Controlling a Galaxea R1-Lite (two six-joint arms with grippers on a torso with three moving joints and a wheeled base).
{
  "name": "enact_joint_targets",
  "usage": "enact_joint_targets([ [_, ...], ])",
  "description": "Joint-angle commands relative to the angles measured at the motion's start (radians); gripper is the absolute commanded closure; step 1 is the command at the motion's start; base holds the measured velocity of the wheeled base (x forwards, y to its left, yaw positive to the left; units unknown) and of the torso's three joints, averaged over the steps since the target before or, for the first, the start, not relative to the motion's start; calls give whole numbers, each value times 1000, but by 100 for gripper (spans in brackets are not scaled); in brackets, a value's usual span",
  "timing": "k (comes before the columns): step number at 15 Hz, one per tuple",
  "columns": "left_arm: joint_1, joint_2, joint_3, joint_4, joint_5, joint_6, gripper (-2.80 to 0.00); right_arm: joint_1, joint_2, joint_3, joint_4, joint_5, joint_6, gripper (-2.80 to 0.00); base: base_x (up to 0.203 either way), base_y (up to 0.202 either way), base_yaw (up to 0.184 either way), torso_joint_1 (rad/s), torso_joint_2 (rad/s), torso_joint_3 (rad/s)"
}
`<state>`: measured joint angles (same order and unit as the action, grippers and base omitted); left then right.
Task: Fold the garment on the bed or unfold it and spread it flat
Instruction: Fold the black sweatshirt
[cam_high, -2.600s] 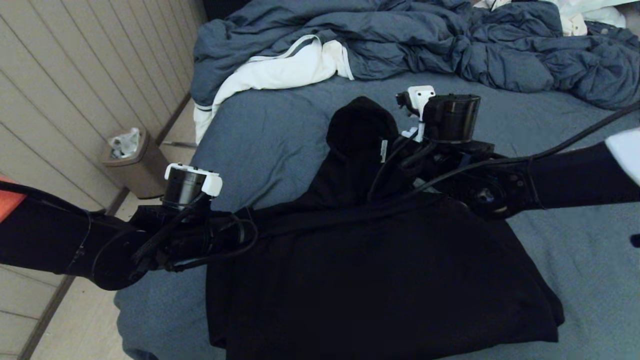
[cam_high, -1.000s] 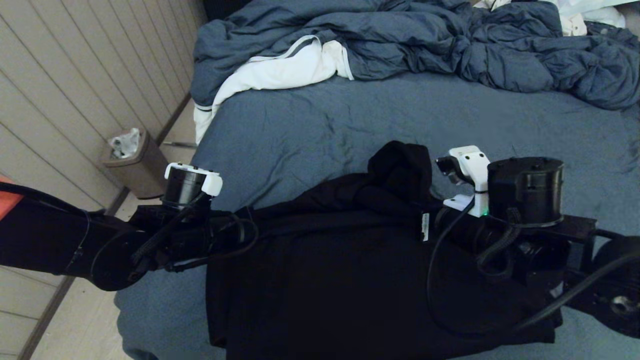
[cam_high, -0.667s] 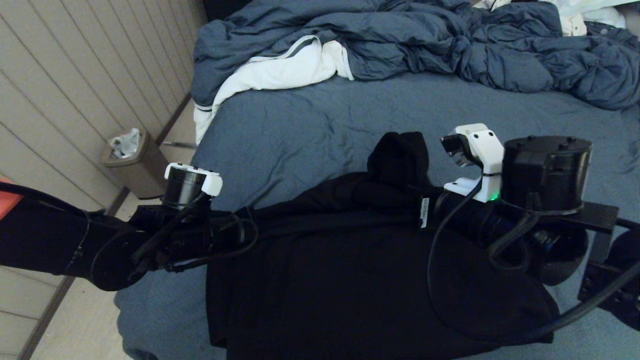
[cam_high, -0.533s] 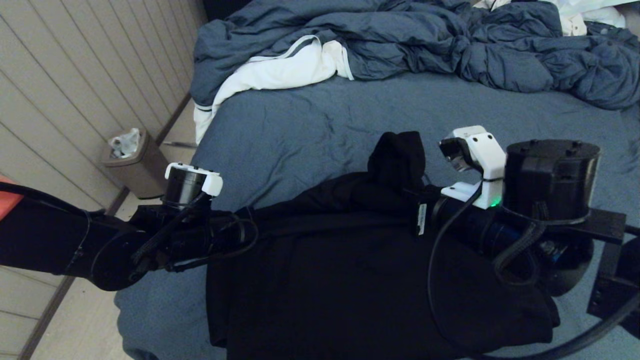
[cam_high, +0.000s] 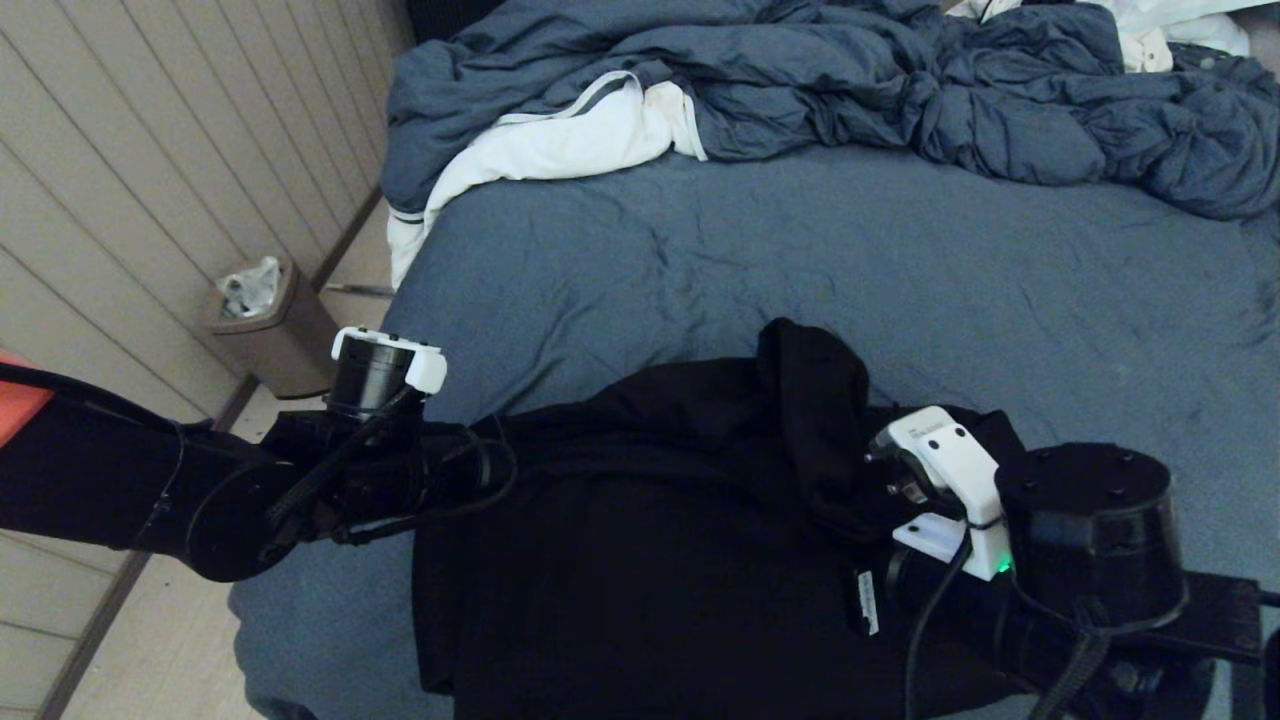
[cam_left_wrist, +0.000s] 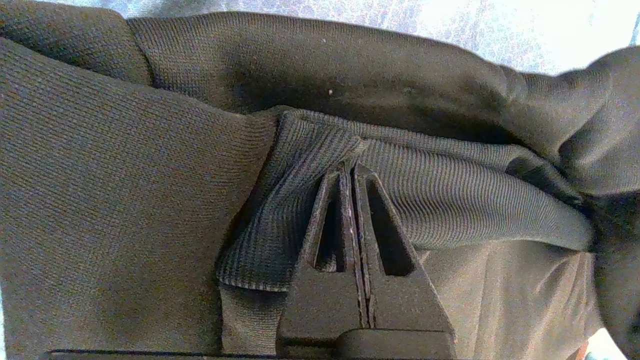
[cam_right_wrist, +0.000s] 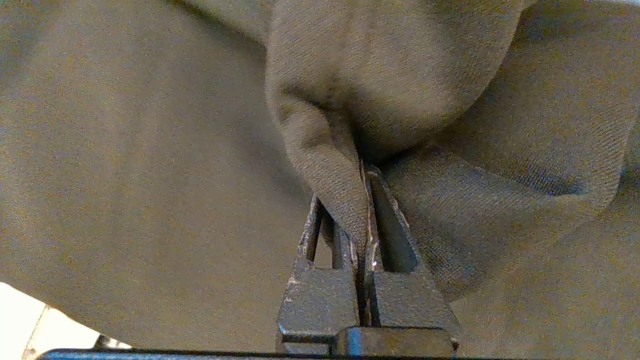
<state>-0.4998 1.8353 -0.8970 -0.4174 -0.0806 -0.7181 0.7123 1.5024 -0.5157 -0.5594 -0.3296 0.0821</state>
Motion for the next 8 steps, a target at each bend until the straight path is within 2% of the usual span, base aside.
enact_joint_targets([
  [1, 0, 2, 0, -3, -1, -4, 0, -3, 39, 9, -3, -2, 2, 0, 0, 0, 0, 0, 0, 0],
  [4, 0, -7, 0, -3, -1, -4, 0, -5, 127, 12, -14, 6, 4, 0, 0, 0, 0, 0, 0, 0],
  [8, 1, -41, -27, -1, 50, 12, 0, -3, 254, 76, -241, 7, 3, 0, 0, 0, 0, 0, 0, 0],
])
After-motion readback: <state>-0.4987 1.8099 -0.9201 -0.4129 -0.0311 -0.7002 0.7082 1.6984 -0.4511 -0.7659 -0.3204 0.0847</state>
